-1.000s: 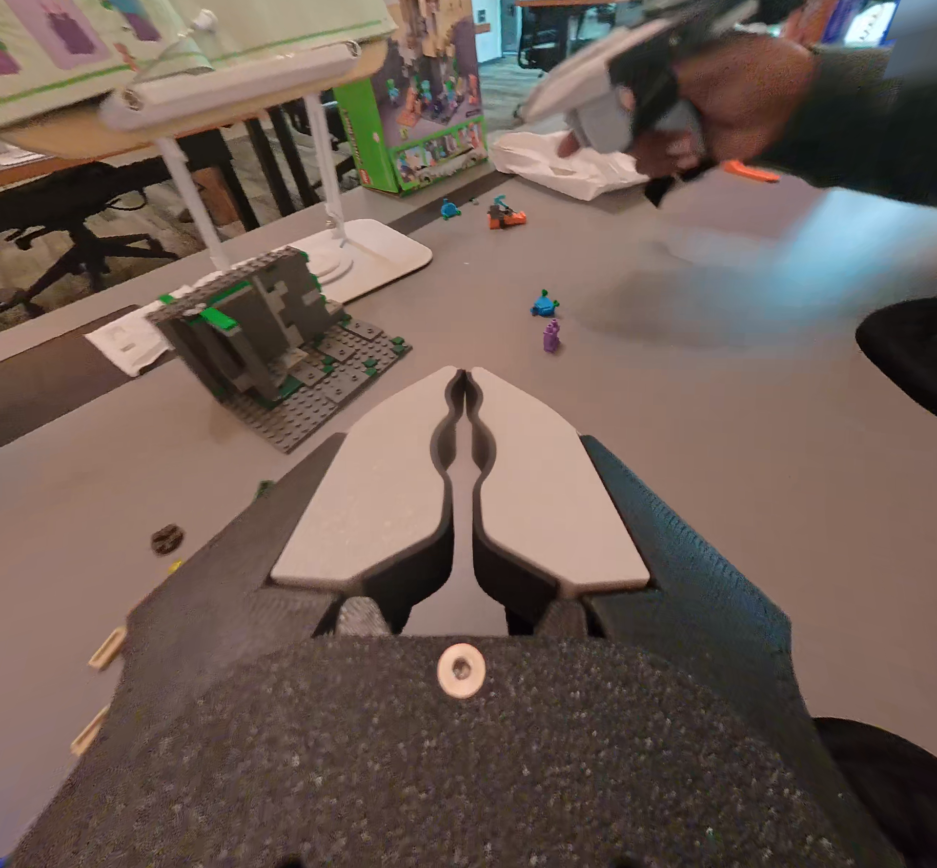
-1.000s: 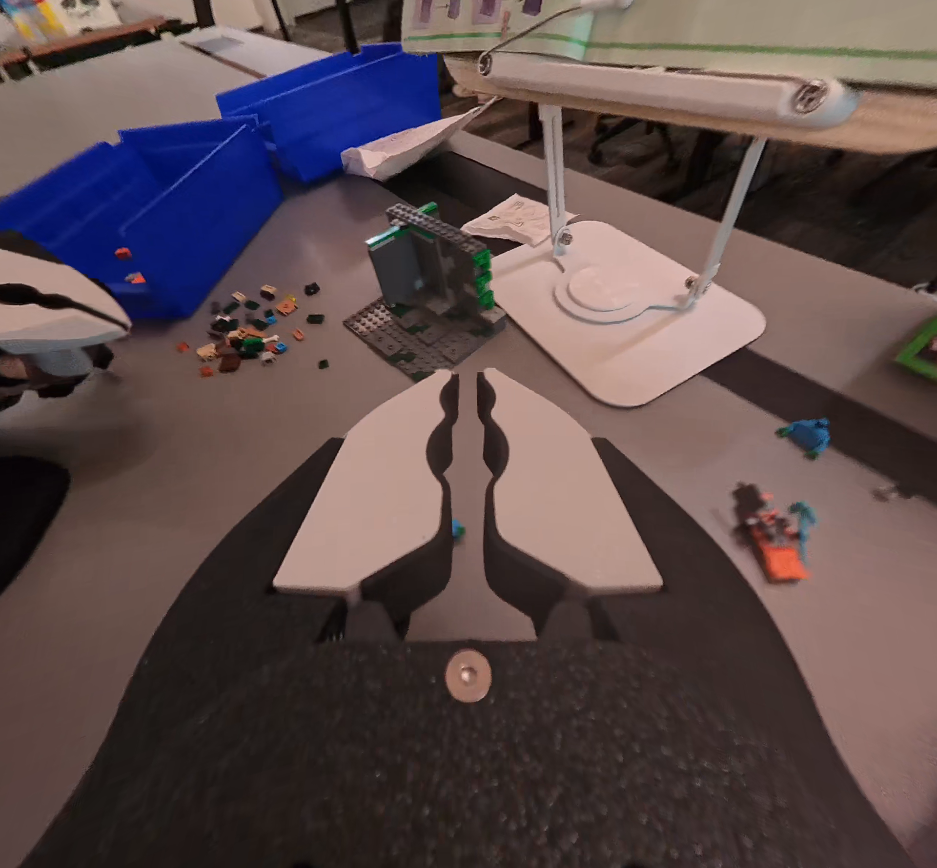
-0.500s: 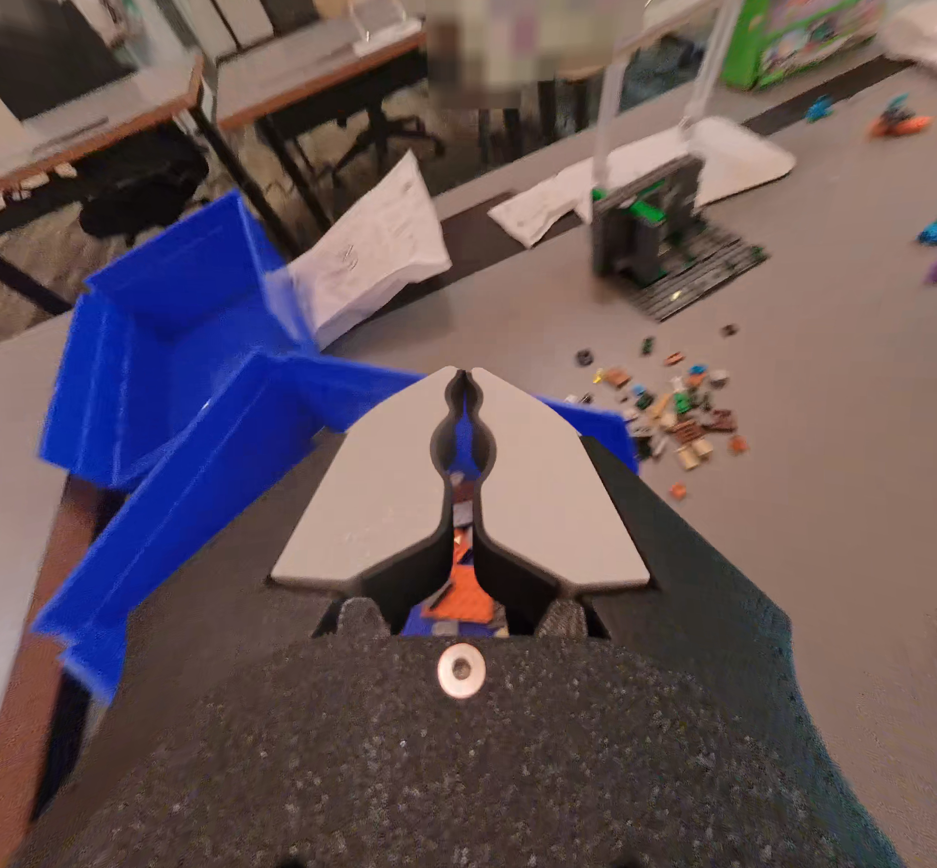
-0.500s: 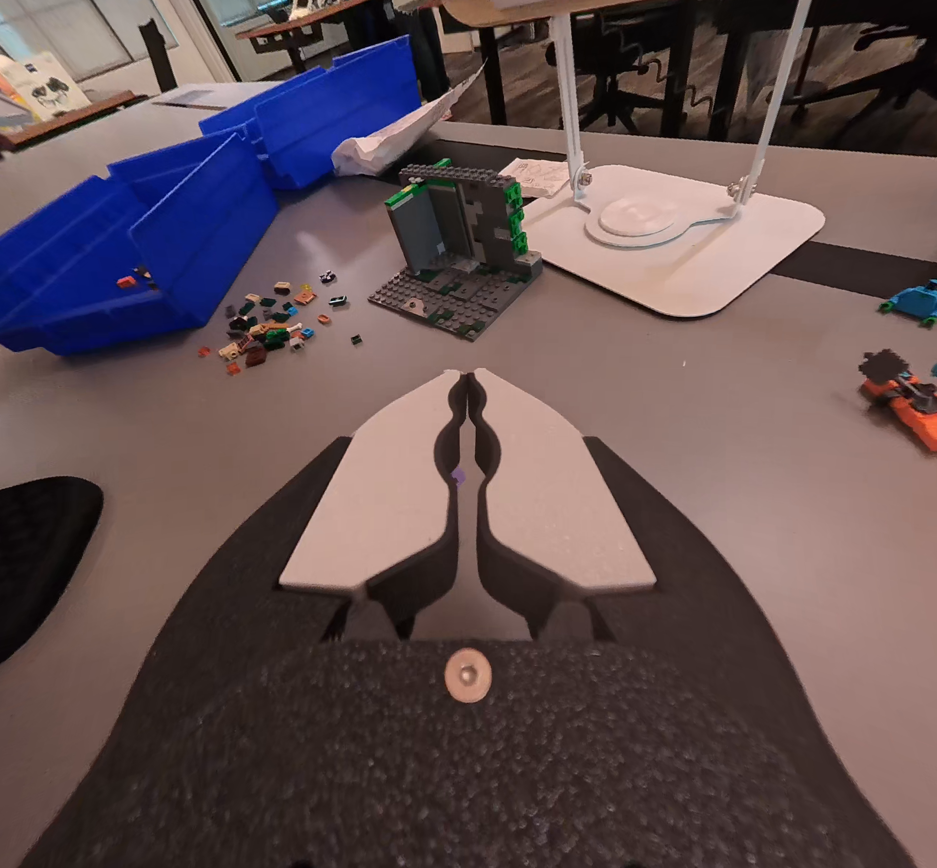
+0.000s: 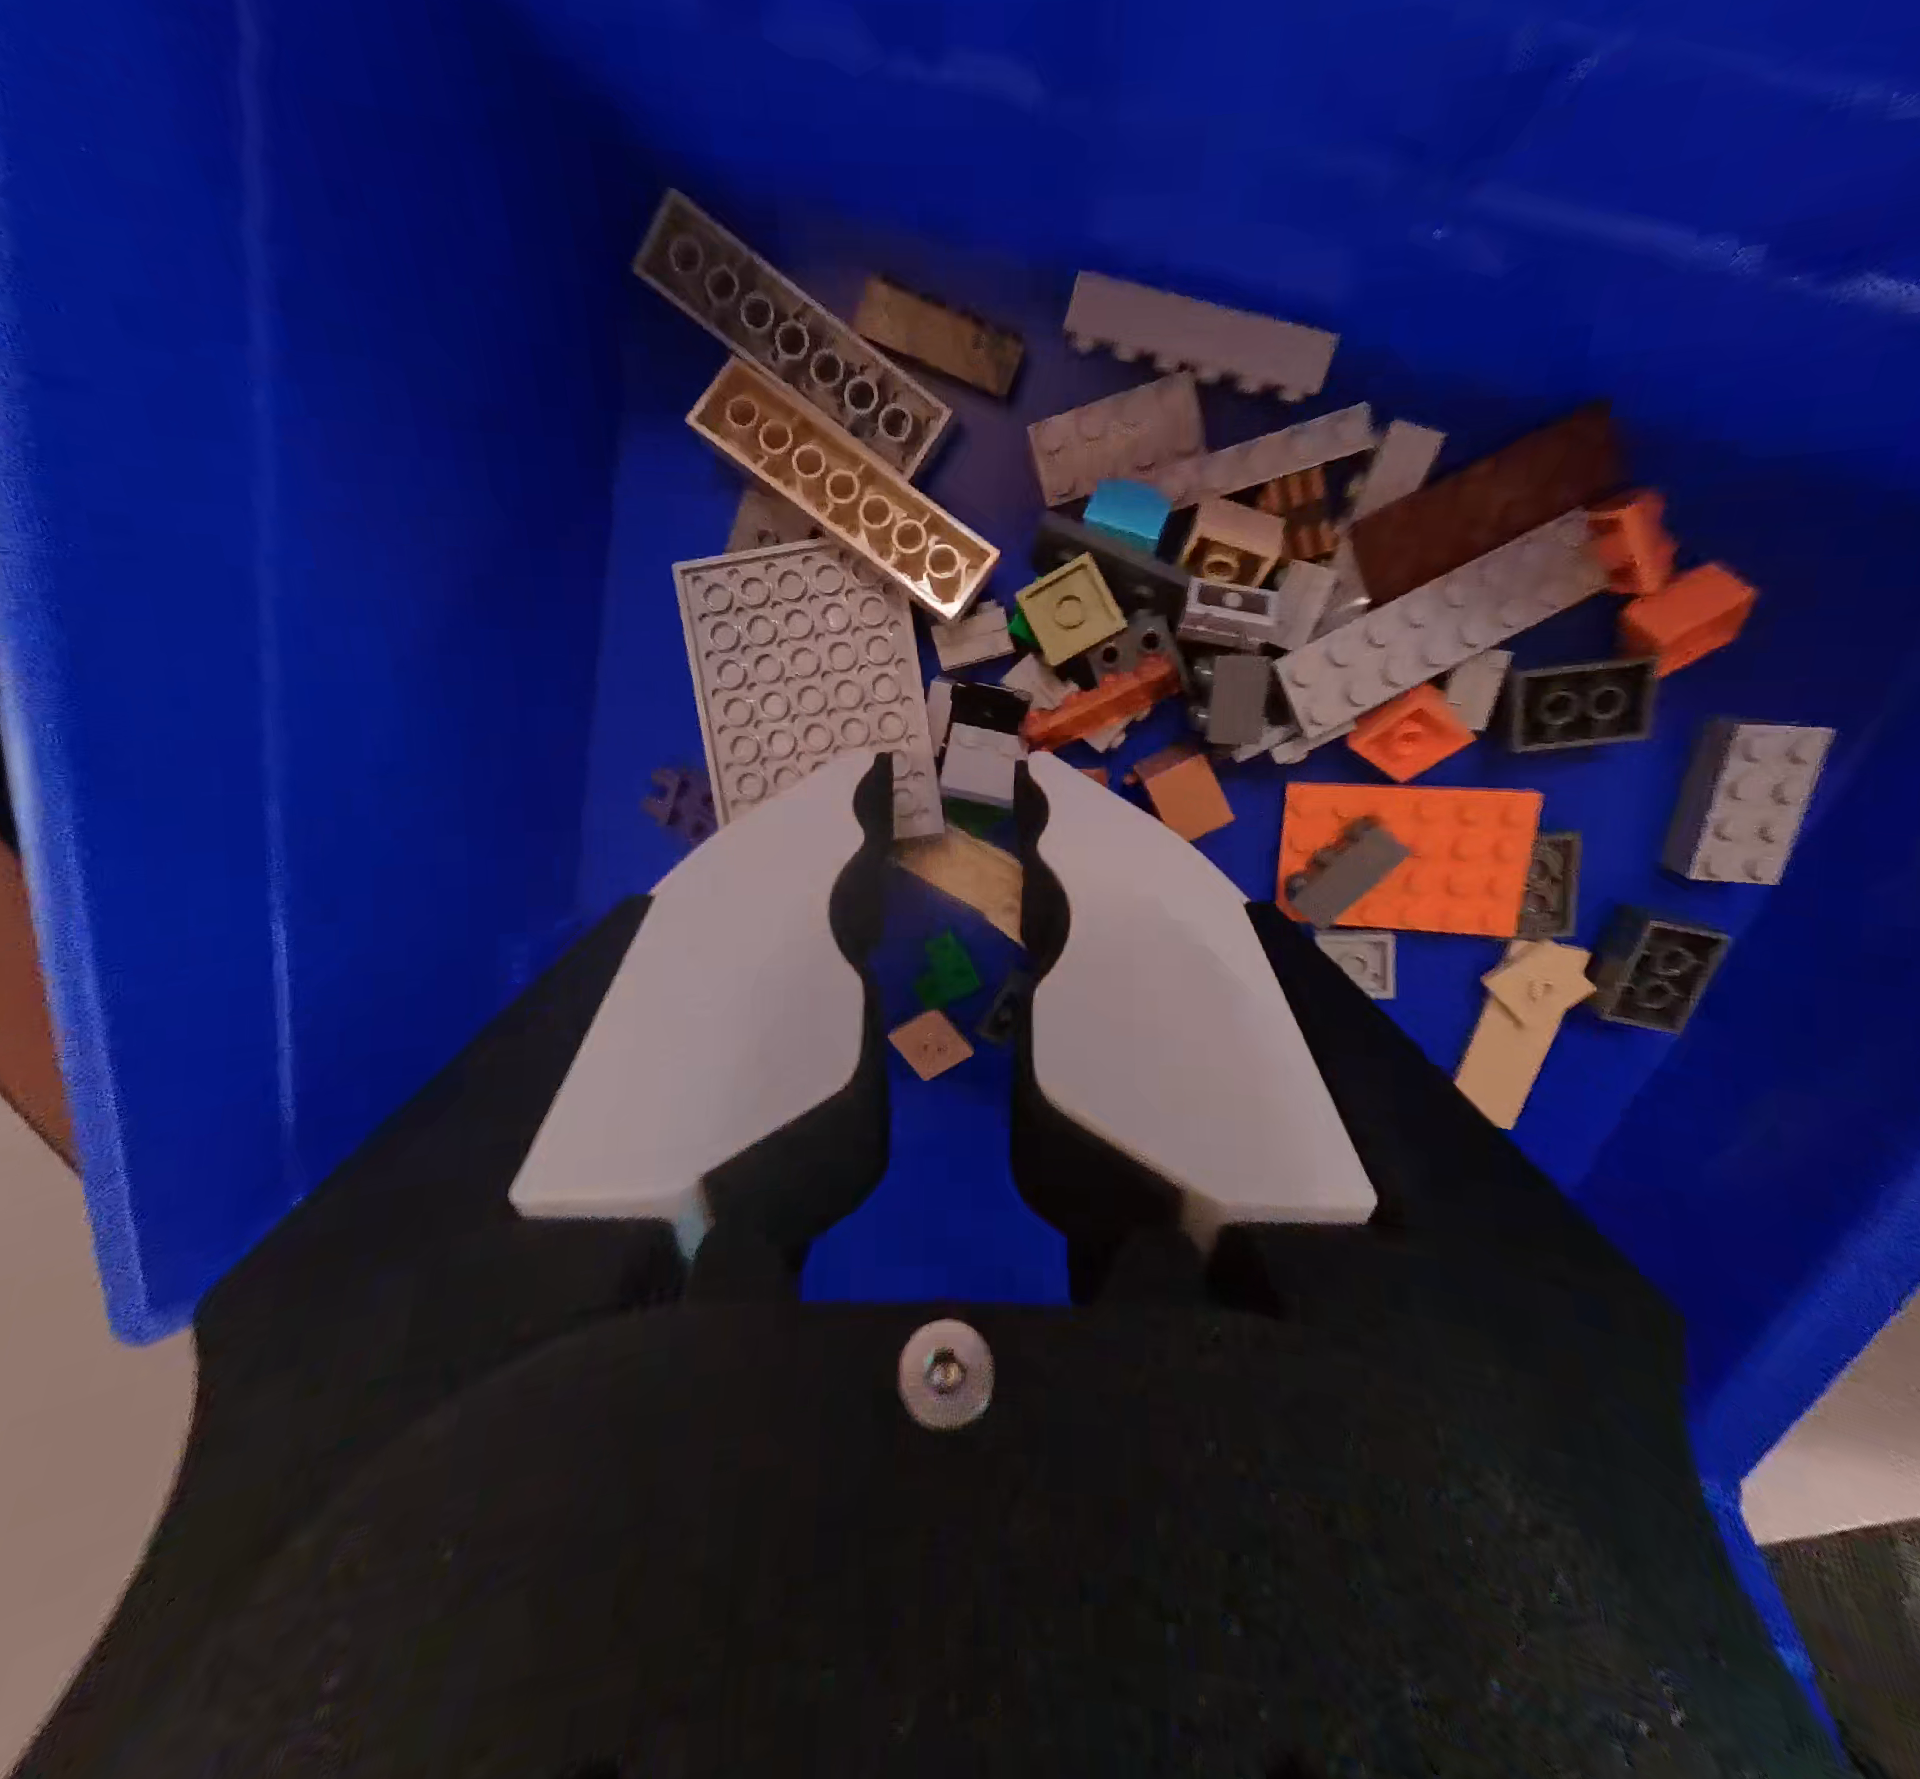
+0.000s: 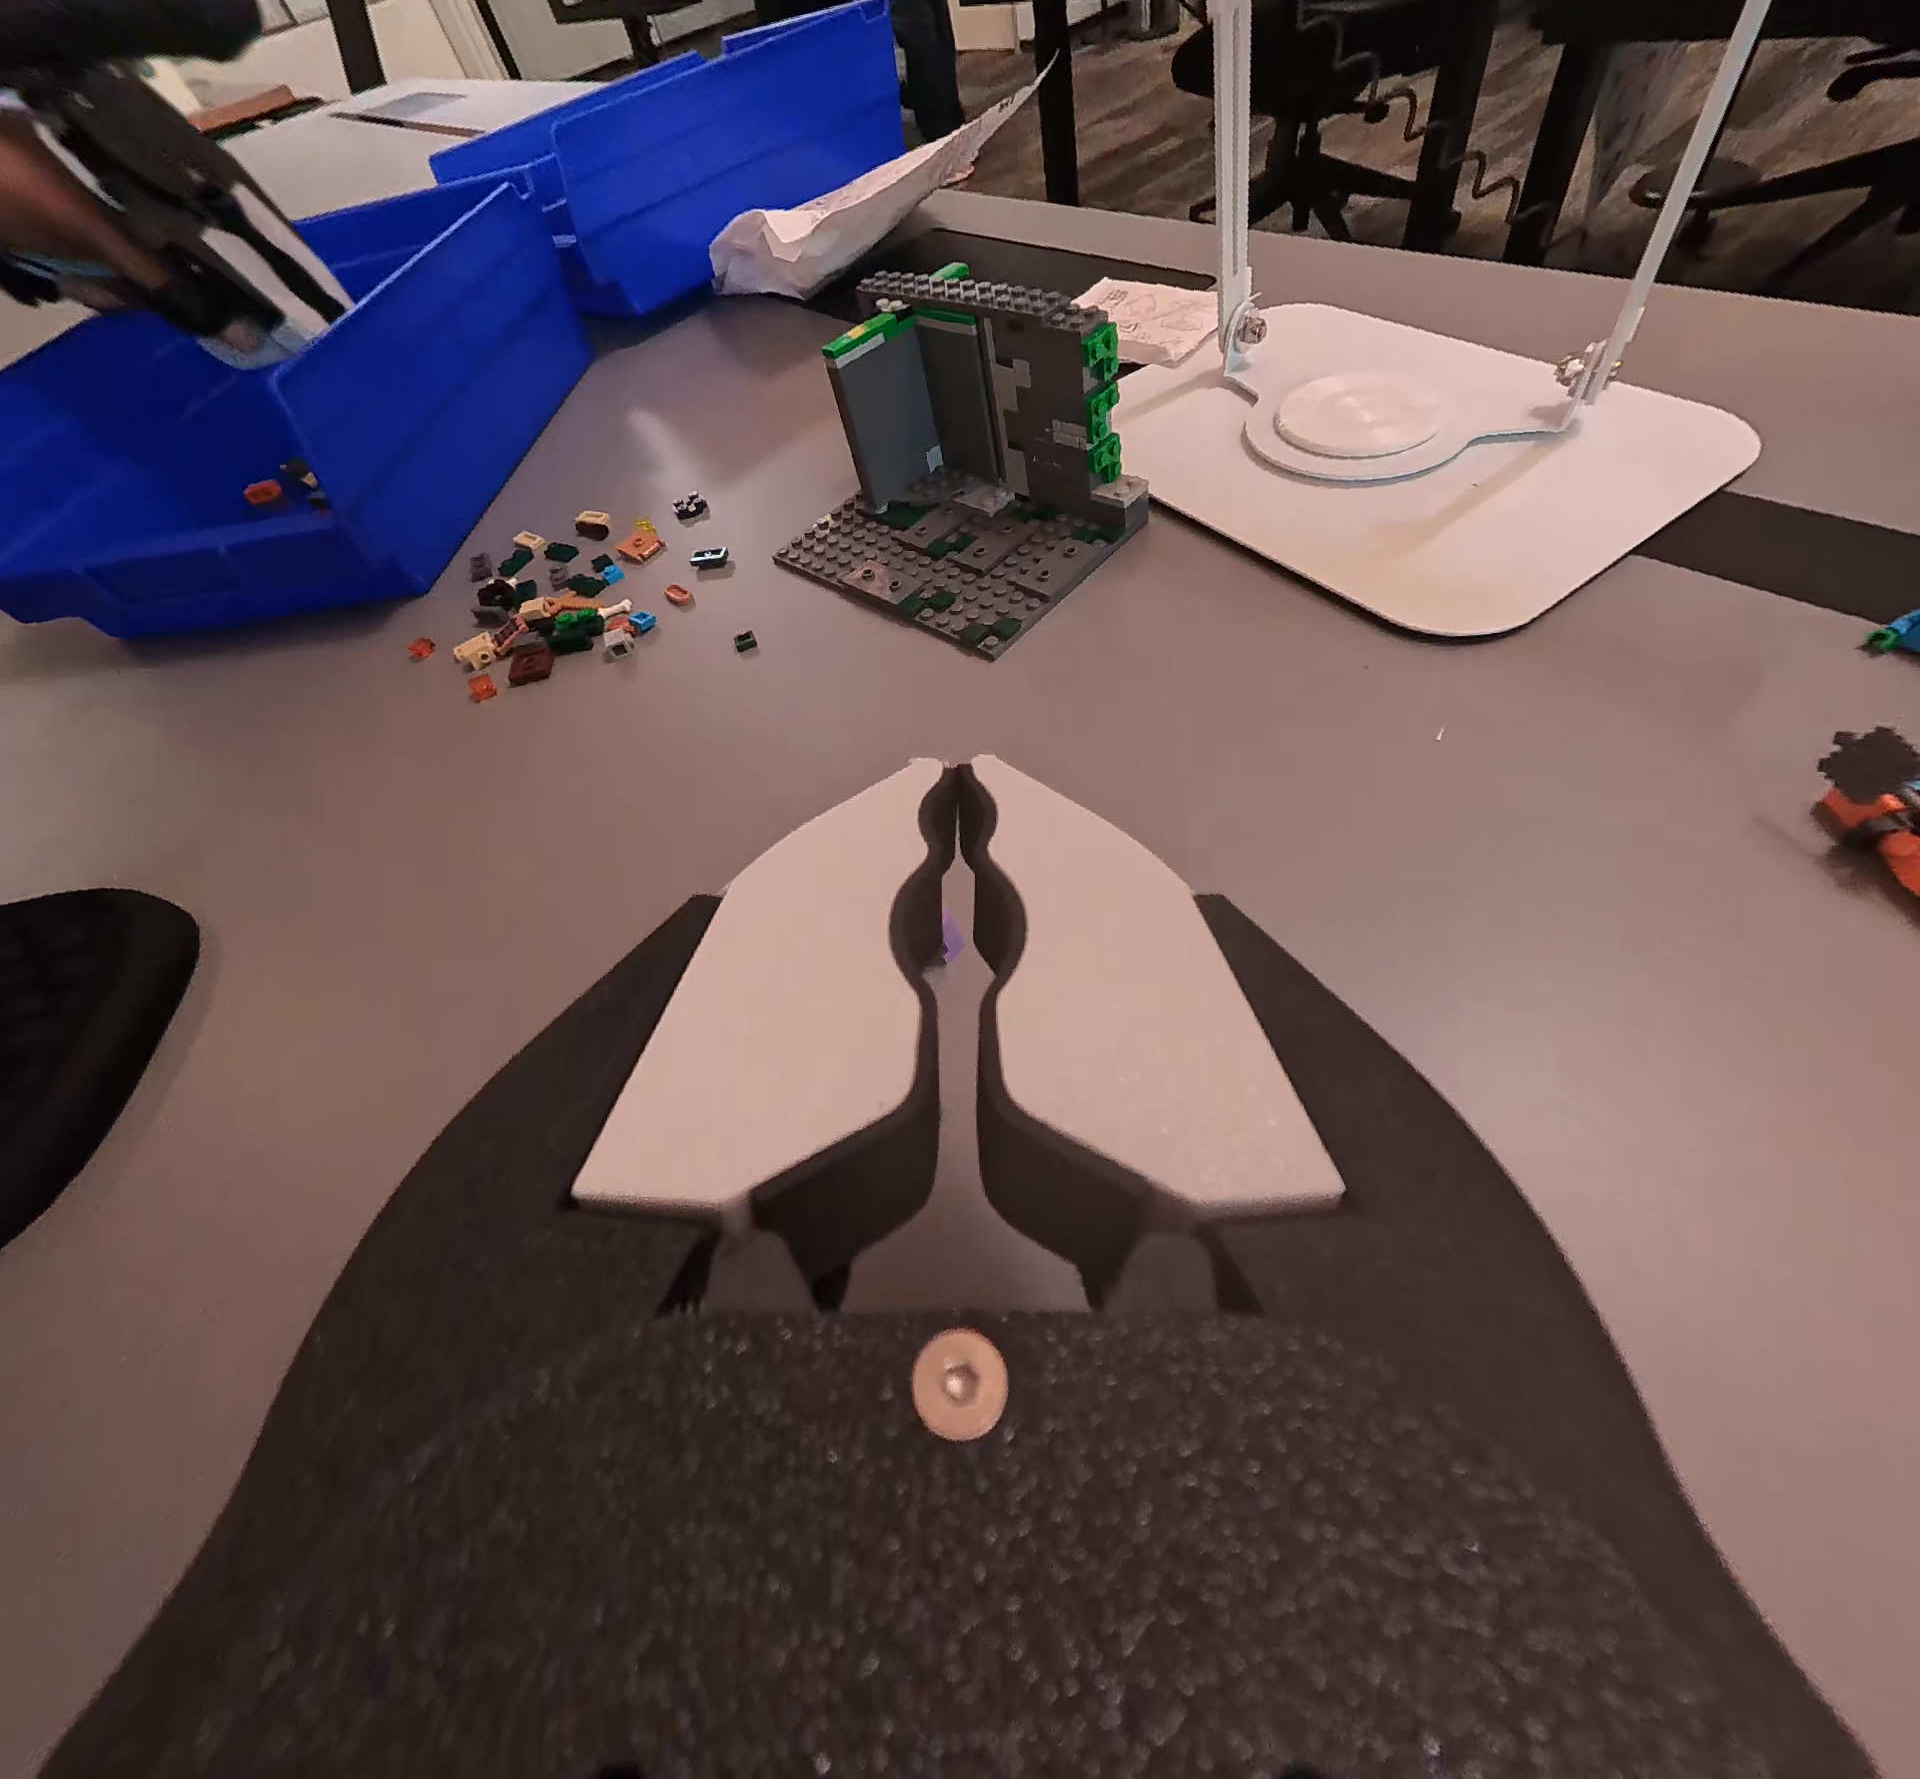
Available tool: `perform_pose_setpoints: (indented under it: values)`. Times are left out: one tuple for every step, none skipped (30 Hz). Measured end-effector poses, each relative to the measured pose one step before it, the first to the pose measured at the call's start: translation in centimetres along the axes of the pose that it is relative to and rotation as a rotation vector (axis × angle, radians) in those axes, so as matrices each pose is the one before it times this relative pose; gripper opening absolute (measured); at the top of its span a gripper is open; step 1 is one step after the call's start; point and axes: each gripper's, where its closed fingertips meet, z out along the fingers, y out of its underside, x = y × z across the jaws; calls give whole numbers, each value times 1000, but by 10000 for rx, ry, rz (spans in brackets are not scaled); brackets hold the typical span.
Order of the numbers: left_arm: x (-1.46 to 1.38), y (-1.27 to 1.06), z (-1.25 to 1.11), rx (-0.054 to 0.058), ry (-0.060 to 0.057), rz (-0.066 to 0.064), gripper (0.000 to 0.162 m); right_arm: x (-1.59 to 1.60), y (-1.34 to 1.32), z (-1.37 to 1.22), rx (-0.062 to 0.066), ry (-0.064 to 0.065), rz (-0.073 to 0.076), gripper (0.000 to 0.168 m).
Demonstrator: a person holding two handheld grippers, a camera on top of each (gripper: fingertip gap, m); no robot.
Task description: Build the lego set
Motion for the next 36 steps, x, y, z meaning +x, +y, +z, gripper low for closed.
perform_pose_setpoints:
  values:
    - [22,132,563,-288,152,68,23,17,135,21,-47,-31,24,0]
    - [224,133,472,-282,241,142,25,23,125,44,-37,-31,37,0]
    - [243,65,403,-214,203,256,26,22,125,56,-34,-35,44,0]
    - [-37,-107,306,-84,-36,276,27,11,117,61,-33,-30,39,0]
    - [101,-270,216,42,29,270,28,18,116,63,-32,-22,24,0]
    - [460,-335,180,109,227,267,29,8,120,55,-40,-22,17,0]
    - [354,-262,167,69,126,239,30,-4,125,55,-42,-21,16,0]
    - [135,-201,129,23,-23,244,30,6,115,61,-34,-15,14,0]
    - [282,-120,174,3,73,240,31,10,98,61,-29,-10,15,0]
    - [375,-39,175,-29,126,203,29,-2,98,68,-29,-13,17,0]
    - [282,92,145,-115,76,188,23,-3,82,49,-28,-11,15,0]
    - [269,84,19,-82,35,203,9,-1,48,35,-17,1,5,0]
    - [218,205,-24,-148,-13,172,8,12,34,24,-9,8,-4,0]
    - [373,396,-84,-240,95,169,5,19,33,18,-8,8,-2,0]
    - [460,551,-147,-304,154,184,5,33,17,9,-4,9,5,0]
    - [200,662,-190,-341,-36,211,5,23,11,16,-3,0,12,0]
    - [101,650,-233,-289,-66,125,5,17,-1,14,-1,-2,15,0]
    - [135,622,-277,-243,16,5,5,16,-6,13,6,0,10,0]
    - [18,519,-340,-140,-38,-32,6,-9,-12,17,5,-7,1,0]
    - [-86,516,-389,-121,-77,-49,6,-21,6,33,-6,-14,-3,0]
    - [-129,398,-441,-36,-85,-71,5,-34,16,30,-11,-15,-6,0]
    - [-45,243,-479,59,4,-113,10,-31,24,41,-12,-12,-10,0]
    - [-123,137,-490,103,-35,-123,13,-31,21,30,-13,-7,-14,0]
    - [-262,75,-508,124,-123,-103,16,-33,21,26,-11,-3,-14,0]
    - [-252,12,-490,141,-116,-81,17,-9,2,8,-1,4,-9,0]
    - [-315,-96,-430,172,-159,-68,17,-5,-13,1,5,7,-4,0]
    - [-385,-145,-365,173,-191,-79,17,-1,-24,-7,8,6,-3,0]
    - [-251,-159,-260,147,-98,-75,17,-5,-23,-12,10,8,-3,0]
    - [-50,-205,-133,154,7,-31,17,-12,-39,5,10,9,-4,0]
    - [-43,-304,6,171,-21,12,17,-7,-26,7,7,8,-10,0]
    - [-72,-406,135,178,-69,34,16,-8,-12,14,2,10,-13,0]
    - [-48,-506,269,183,-72,36,16,-17,11,25,-2,7,-9,0]
    - [3,-642,384,230,-48,33,16,-29,-4,45,-5,2,-3,0]
    - [53,-685,476,222,-6,49,16,-54,16,52,-12,-5,-7,0]
    - [24,-649,533,195,1,61,16,-53,5,37,-15,-2,-19,0]
    - [-22,-581,553,162,25,12,17,-61,6,35,-11,2,-30,0]
